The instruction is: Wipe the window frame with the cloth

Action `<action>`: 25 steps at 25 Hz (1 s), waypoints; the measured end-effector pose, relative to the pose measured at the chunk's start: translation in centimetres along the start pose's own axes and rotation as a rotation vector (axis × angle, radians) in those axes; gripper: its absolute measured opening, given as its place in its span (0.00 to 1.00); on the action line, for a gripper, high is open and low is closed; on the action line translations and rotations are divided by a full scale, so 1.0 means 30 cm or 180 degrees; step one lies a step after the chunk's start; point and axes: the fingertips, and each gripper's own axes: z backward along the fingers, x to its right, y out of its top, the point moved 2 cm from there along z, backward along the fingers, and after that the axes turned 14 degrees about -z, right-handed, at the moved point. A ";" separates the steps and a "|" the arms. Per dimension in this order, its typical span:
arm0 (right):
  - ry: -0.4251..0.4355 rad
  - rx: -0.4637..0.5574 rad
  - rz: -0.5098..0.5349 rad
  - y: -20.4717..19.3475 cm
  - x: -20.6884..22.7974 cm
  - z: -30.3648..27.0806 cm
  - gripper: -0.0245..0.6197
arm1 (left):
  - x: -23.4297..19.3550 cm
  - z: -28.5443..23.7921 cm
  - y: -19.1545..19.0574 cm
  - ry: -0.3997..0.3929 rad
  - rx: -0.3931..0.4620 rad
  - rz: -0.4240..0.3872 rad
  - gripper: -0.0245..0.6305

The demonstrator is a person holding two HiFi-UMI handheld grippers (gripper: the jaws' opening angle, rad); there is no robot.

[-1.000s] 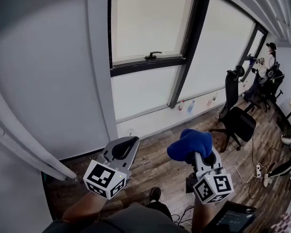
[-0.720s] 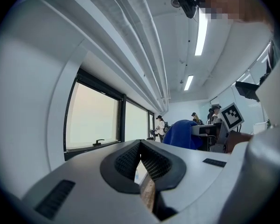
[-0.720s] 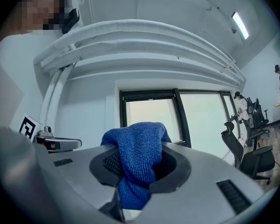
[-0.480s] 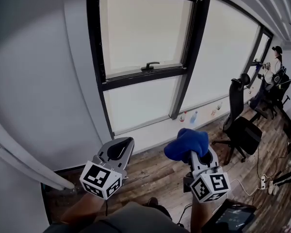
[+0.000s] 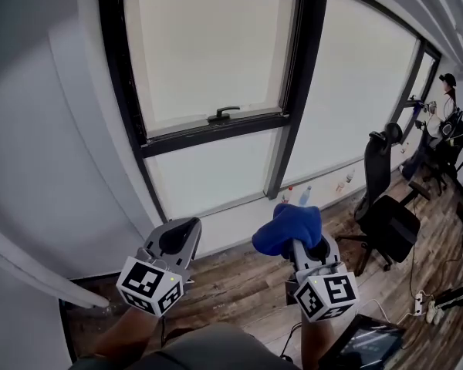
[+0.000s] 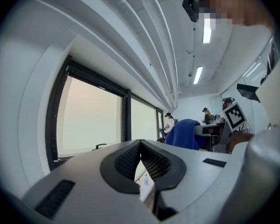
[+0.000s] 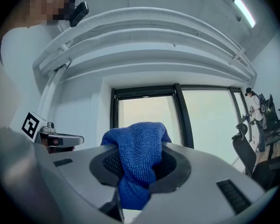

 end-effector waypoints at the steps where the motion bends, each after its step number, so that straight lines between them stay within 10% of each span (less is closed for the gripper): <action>1: 0.0012 -0.0002 0.0005 0.007 0.022 -0.024 0.22 | -0.005 -0.027 -0.004 0.0004 -0.0020 0.0004 0.05; 25: -0.0061 -0.0103 0.0102 -0.011 0.060 -0.816 0.22 | -0.648 -0.442 -0.195 0.0184 0.0099 0.0276 0.05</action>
